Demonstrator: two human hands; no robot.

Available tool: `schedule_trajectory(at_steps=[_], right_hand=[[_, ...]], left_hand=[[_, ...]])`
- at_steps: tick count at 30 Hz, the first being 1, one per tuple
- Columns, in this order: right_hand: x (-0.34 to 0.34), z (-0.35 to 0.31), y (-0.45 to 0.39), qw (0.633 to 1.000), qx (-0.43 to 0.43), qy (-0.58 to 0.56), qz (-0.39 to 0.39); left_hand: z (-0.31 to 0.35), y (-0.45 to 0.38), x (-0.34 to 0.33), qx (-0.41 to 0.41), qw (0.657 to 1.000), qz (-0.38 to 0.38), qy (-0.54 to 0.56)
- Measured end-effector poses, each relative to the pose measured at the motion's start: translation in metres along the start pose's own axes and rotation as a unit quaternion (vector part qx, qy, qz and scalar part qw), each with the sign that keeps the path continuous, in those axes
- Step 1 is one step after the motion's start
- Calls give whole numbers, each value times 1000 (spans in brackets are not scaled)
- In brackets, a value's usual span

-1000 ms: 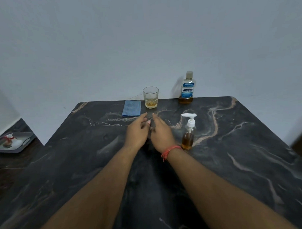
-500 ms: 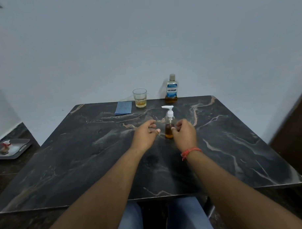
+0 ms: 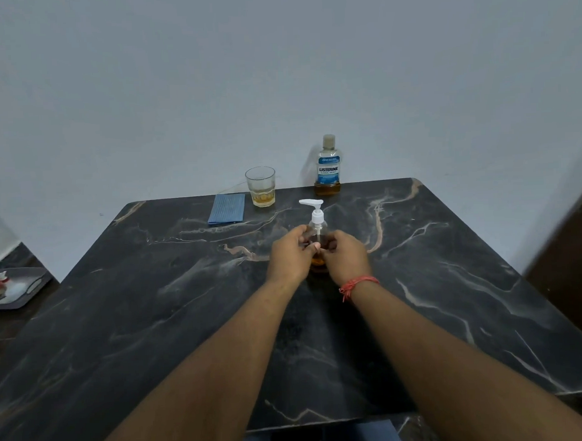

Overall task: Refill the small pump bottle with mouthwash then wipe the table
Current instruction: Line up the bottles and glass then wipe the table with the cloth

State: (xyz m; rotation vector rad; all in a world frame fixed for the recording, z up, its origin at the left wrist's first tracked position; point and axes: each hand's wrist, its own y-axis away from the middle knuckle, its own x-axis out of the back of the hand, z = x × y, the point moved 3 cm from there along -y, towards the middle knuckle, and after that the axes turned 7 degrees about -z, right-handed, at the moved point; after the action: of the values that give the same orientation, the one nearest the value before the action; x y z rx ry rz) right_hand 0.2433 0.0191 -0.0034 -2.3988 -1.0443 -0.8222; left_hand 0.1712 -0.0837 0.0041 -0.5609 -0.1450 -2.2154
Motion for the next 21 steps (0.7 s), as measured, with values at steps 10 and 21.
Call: schedule_trajectory(at_steps=[10, 21], right_hand=[[-30, -2, -110, 1000, -11, -18, -8], [-58, -5, -222, 1000, -7, -16, 15]], left_hand=[[-10, -110, 16, 9, 997, 34, -64], [-29, -219, 18, 17, 990, 94, -103]])
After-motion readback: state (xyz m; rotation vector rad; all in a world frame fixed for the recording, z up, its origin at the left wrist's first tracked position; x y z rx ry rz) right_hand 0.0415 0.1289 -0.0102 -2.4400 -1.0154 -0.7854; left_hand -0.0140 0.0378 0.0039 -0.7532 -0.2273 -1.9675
